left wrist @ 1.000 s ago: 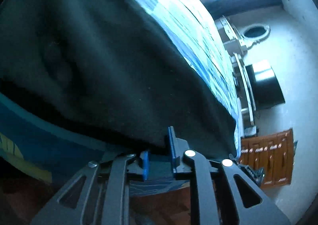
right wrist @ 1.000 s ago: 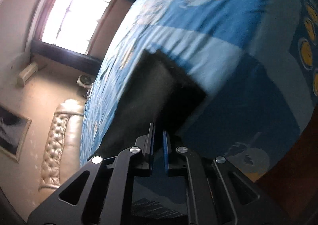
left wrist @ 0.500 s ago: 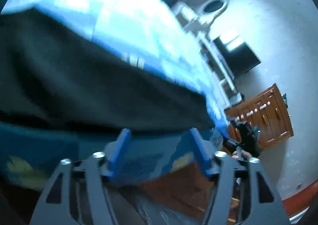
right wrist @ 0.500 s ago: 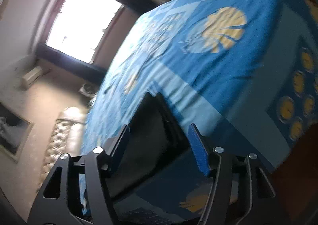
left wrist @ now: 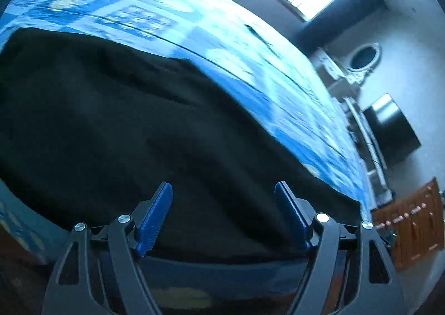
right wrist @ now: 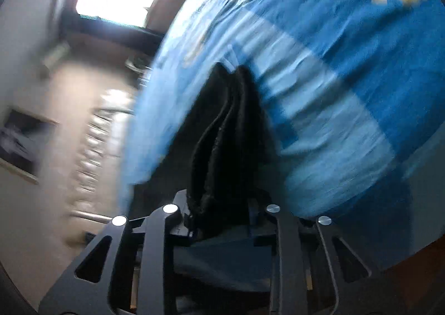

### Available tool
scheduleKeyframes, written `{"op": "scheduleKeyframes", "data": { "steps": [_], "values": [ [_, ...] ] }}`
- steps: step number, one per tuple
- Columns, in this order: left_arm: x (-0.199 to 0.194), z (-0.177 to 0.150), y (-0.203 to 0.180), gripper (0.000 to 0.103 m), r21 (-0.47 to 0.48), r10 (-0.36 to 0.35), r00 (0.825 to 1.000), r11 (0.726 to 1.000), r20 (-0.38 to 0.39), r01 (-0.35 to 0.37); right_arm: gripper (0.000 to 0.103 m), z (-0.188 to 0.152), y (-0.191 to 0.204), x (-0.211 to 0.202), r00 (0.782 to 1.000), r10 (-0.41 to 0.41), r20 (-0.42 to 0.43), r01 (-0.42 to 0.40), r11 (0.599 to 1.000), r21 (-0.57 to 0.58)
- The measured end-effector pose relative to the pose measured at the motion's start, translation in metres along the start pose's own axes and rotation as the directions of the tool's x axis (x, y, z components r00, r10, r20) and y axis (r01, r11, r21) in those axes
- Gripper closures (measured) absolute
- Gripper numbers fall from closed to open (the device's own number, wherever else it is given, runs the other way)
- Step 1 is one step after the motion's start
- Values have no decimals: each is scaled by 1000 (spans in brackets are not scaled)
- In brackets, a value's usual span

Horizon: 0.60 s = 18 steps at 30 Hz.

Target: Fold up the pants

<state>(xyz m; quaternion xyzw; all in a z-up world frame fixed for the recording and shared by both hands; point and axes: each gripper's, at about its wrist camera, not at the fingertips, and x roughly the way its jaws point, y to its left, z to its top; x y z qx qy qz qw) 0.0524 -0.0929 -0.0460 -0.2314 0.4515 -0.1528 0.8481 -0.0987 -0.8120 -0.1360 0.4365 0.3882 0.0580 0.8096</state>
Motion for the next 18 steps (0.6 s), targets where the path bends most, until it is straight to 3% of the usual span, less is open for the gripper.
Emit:
{"op": "scheduleKeyframes", "data": {
  "steps": [3,7,10,12,14,18],
  "values": [
    [-4,5,15,28,31,75,997,997,-8,-75,80,5,-15,-5,999,5,39,-7,999,36],
    [-16,10,45,28,51,94,995,994,-25,-93,80,5,-22,-5,998,31,51,-35,996,81],
    [-27,17,62,28,38,78,997,996,-16,-77,70,-3,-36,-15,990,115,87,-130,971,199],
    [-34,22,73,28,16,71,997,997,-3,-71,45,-4,-47,-28,977,139,162,-176,953,246],
    [-38,33,85,28,-31,53,999,998,5,-53,39,-1,-54,-41,967,137,213,-192,946,262],
    [-52,51,115,27,-92,10,1000,996,4,-9,30,22,-43,-31,989,105,102,-121,979,166]
  ]
}}
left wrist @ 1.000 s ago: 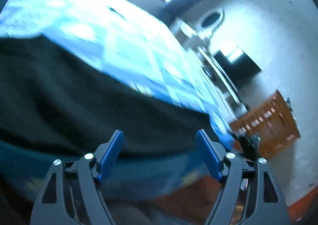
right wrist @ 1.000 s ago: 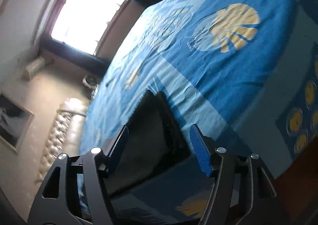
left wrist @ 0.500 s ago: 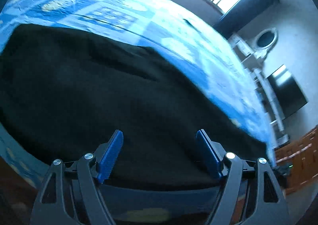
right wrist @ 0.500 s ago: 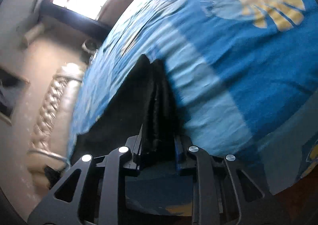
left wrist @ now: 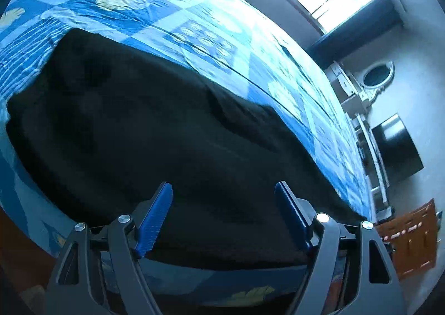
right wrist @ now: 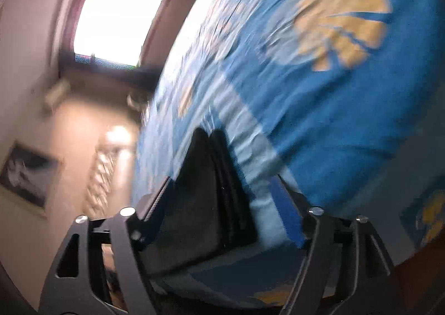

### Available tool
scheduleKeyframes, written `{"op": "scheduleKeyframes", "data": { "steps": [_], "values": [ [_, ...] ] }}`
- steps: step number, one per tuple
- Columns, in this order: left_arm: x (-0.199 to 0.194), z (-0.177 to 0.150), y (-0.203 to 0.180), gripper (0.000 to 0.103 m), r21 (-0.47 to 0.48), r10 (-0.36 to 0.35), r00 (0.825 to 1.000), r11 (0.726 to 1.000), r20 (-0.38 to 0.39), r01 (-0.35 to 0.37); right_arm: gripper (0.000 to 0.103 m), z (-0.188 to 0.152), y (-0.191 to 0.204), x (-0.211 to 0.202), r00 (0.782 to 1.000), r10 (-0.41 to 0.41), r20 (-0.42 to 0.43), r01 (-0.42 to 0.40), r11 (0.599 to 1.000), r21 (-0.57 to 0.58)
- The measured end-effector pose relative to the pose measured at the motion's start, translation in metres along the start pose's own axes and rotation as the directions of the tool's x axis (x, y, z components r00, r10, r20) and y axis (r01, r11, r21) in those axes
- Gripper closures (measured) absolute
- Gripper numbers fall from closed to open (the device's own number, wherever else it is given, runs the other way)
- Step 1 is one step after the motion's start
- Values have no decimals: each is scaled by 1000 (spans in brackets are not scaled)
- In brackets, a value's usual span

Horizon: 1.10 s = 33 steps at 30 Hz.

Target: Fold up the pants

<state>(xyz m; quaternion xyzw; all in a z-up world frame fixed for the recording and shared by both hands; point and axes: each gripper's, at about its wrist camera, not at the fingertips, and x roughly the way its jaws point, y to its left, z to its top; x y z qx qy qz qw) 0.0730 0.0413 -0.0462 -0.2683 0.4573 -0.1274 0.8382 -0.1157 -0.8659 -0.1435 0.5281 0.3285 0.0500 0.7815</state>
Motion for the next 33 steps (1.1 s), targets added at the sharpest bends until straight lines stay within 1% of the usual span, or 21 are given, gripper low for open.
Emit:
{"op": "scheduleKeyframes", "data": {
  "steps": [1,3,5,7,8,9,10,11,12,14,16,18,21,24,28,30,33],
  "values": [
    [-3,6,7,26,-6,-1,1000,1000,5,1,30,5,3,13,998,-1,-59,0,1000,-19],
    [-8,11,18,23,-20,13,1000,1000,24,-13,26,8,5,27,991,21,-131,-25,999,-27],
    [-11,13,30,22,-51,30,999,998,40,-28,26,13,10,36,984,12,-179,-21,999,-49],
    [-10,14,43,21,-90,32,999,996,37,-29,31,15,15,41,973,19,-232,-32,998,-56],
    [-10,14,47,21,-101,22,999,995,32,-18,40,13,18,44,967,-7,-256,-14,997,-79],
    [-9,14,50,20,-110,9,1000,994,27,-6,53,11,21,50,957,-40,-286,9,994,-107],
    [-8,14,52,19,-114,-3,1000,993,23,6,57,11,24,56,952,-57,-301,22,993,-119],
    [-7,14,54,16,-114,-23,1000,993,18,25,67,11,25,57,950,-73,-304,36,992,-124],
    [-7,14,56,16,-115,-33,999,993,18,35,79,10,28,58,950,-79,-303,45,992,-119],
    [-7,13,61,16,-134,-52,998,990,20,54,80,3,26,51,950,-75,-304,38,992,-124],
    [-9,12,66,16,-152,-78,997,985,27,81,81,1,36,49,954,-72,-292,34,990,-135],
    [-11,11,67,16,-147,-85,996,985,21,87,81,-3,52,49,962,-48,-268,9,990,-143],
    [-10,14,63,16,-112,-73,997,991,0,72,82,-6,81,39,973,16,-230,-54,986,-159],
    [-10,12,56,16,-64,-37,999,997,-13,36,82,-13,125,34,975,79,-207,-121,972,-202],
    [-7,11,44,15,14,25,999,1000,-27,-25,82,-23,180,36,970,125,-207,-180,946,-271],
    [-6,11,38,15,46,55,998,998,-33,-54,82,-36,220,50,965,138,-222,-205,925,-320],
    [-4,11,32,15,94,83,995,992,-51,-78,82,-55,272,80,961,116,-250,-209,898,-387]
  ]
}}
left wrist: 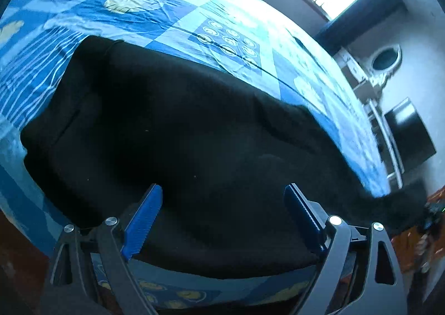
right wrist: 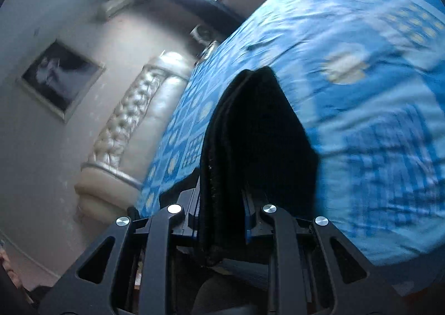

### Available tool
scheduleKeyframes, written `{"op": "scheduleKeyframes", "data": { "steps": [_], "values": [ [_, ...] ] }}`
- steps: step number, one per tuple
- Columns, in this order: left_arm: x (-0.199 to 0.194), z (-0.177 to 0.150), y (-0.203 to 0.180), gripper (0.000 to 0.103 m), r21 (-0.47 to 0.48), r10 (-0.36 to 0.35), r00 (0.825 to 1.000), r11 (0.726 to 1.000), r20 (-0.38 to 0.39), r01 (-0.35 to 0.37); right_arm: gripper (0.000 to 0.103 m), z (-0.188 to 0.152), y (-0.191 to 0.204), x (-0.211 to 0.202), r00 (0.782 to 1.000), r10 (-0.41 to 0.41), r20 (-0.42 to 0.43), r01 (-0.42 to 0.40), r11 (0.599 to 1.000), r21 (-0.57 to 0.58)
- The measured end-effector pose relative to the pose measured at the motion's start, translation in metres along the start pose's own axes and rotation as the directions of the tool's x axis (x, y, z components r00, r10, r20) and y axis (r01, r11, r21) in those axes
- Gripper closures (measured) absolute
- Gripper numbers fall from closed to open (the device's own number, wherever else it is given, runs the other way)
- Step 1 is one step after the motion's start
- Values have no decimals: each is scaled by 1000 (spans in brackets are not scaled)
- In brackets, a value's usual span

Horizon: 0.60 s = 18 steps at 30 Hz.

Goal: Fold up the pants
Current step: 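Grasp the folded pants edge with the left gripper while the right gripper releases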

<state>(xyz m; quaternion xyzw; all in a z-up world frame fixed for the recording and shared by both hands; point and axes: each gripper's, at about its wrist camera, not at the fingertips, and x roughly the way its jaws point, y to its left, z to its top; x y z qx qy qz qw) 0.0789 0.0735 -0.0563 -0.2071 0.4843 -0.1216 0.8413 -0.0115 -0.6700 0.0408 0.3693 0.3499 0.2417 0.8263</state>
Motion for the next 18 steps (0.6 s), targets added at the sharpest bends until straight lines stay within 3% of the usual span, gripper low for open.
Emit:
{"op": "scheduleKeyframes", "data": {
  "steps": [8,13,18],
  "values": [
    [-15,-3,19,15,-47,-58,998,997,-13,57,82,-28,87,112,979,-101,-178,66,980,-189],
    [-31,-5,30,15,-35,-34,999,999,-1,34,82,-57,118,192,941,-211,-263,131,947,-293],
    [-47,-2,42,15,4,-11,1000,1000,19,11,82,-93,133,255,883,-353,-308,205,883,-423]
  ]
}}
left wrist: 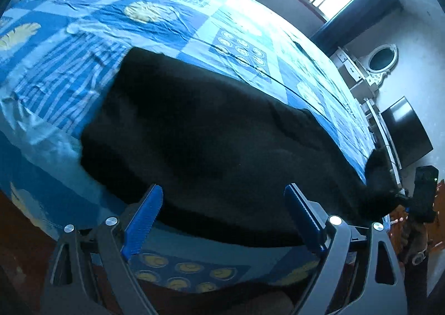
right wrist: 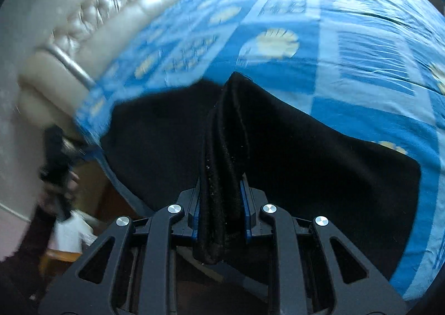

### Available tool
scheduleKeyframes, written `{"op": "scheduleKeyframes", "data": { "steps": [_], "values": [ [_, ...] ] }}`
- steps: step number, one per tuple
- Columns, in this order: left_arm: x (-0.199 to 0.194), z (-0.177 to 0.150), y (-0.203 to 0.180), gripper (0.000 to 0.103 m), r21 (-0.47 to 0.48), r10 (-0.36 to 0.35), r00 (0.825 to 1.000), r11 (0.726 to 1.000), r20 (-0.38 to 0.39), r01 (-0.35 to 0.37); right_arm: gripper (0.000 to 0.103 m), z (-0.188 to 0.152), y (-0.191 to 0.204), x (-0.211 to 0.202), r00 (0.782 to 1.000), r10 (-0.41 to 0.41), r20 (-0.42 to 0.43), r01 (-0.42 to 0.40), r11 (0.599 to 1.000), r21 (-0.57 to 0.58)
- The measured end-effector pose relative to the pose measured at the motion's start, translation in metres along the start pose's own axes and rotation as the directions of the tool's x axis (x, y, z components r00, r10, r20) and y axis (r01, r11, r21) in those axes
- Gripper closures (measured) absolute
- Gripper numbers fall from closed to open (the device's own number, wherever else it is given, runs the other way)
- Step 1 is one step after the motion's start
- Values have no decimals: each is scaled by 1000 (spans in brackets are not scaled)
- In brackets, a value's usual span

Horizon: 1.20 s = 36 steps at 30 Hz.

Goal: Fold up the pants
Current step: 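Grasp the folded pants edge with the left gripper while the right gripper releases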

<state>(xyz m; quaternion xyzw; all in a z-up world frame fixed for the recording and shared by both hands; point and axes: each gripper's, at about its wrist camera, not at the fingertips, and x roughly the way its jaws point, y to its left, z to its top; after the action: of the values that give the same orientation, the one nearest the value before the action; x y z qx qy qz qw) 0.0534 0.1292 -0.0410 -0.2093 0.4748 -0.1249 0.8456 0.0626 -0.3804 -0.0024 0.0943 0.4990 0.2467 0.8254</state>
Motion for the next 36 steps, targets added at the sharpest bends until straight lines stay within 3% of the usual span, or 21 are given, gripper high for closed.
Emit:
{"op": "scheduleKeyframes", "data": {
  "steps": [3,10,13,14,20,24,30,36],
  "values": [
    [-7,1,16,15,-33,2,1000,999,15,-2,82,-6,15,30,997,-63,-43,62,998,-26],
    [-11,-5,59,15,-166,3,1000,986,31,2,79,-16,22,63,990,-120,-71,119,993,-17],
    [-8,-9,70,15,-200,2,1000,980,26,3,58,-18,25,66,995,-81,-61,82,997,7],
    [-8,-10,73,15,-205,1,1000,979,24,4,46,-19,26,67,997,-54,-60,55,998,17],
    [-14,-16,86,15,-240,-41,998,970,46,51,20,-24,31,74,999,10,-33,-9,999,50],
    [-18,-14,97,15,-281,-100,993,953,58,112,18,-23,31,75,999,41,-7,-40,998,54],
    [-26,1,104,15,-302,-127,990,943,59,139,21,-31,32,40,977,162,136,-178,977,117],
    [-25,30,121,15,-338,-173,982,922,75,188,21,-55,42,30,963,228,145,-246,962,121]
  ]
}}
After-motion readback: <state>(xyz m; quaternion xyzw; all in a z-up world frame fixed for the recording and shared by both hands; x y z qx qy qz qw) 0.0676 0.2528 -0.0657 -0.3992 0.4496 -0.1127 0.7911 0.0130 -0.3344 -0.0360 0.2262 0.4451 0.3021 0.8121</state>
